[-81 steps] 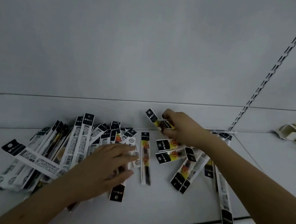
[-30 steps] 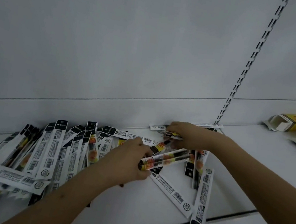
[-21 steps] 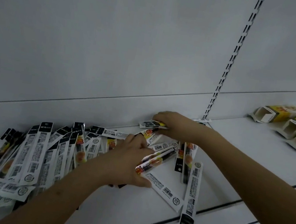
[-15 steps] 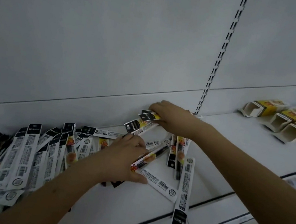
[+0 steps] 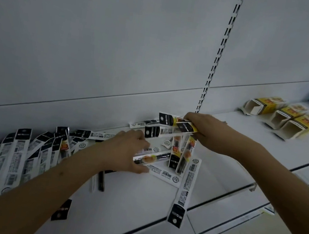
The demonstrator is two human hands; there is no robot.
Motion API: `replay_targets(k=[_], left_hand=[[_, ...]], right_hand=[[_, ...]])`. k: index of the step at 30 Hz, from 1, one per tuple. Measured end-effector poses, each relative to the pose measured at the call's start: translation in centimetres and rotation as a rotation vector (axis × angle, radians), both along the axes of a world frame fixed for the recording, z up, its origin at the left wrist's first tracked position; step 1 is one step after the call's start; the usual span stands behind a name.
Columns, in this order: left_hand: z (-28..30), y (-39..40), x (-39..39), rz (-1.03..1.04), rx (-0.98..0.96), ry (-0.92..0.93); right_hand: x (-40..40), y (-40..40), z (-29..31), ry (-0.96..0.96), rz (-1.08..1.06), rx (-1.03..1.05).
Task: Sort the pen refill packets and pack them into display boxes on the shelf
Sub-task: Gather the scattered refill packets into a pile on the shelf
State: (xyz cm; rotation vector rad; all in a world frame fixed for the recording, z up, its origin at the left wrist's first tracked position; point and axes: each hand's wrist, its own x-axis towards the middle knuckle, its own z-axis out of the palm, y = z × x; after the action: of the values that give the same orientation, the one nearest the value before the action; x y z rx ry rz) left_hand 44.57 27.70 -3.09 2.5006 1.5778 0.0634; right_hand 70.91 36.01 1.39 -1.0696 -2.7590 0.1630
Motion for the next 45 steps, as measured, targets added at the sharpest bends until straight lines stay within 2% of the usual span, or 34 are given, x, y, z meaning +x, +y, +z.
replay_targets(k=[3, 7, 10, 15, 22, 26, 31, 35, 38, 42, 45], left_hand=[[-0.3, 0.3, 0.5, 0.034, 0.009, -0.078], [-0.4, 0.7, 0.8, 0.112, -0.021, -0.093], [-0.2, 0.8, 1.2, 0.133, -0.013, -0.063], [0.4, 0.2, 1.8, 0.17, -0.035, -0.011], [0.3, -1.1, 0.7, 0.126, -0.038, 0.124], [1.3, -1.9, -0.5, 0.141, -0.025, 0.111], [3.0, -1.7, -2.9, 0.224, 0.065, 0.069], [3.1, -1.9, -5.8, 0.193, 0.172, -0.013], [2.1, -2.7, -8.6, 0.119, 0.274, 0.023], [1.5, -4.8, -9.8, -0.027, 0.479, 0.082], [1.5, -6.5, -11.1, -0.025, 0.457, 0.144]], right_hand=[[1.9, -2.4, -0.4, 0.033, 0.006, -0.223], [3.4, -4.9, -1.9, -0.12, 0.079, -0.357], [3.8, -4.4, -3.2, -0.126, 0.075, -0.309], [3.8, -1.6, -3.3, -0.158, 0.069, -0.004], [2.2, 2.9, -3.2, -0.185, 0.111, -0.113], [1.6, 2.8, -3.4, -0.121, 0.143, 0.021], [1.1, 2.7, -4.2, -0.016, 0.175, 0.067], [-0.1, 2.8, -3.2, 0.155, 0.065, -0.005], [-1.6, 2.7, -1.4, 0.242, -0.058, -0.045], [-5.1, 1.5, 1.1, 0.225, -0.109, -0.035], [-8.6, -0.1, 3.0, 0.322, -0.133, -0.184]])
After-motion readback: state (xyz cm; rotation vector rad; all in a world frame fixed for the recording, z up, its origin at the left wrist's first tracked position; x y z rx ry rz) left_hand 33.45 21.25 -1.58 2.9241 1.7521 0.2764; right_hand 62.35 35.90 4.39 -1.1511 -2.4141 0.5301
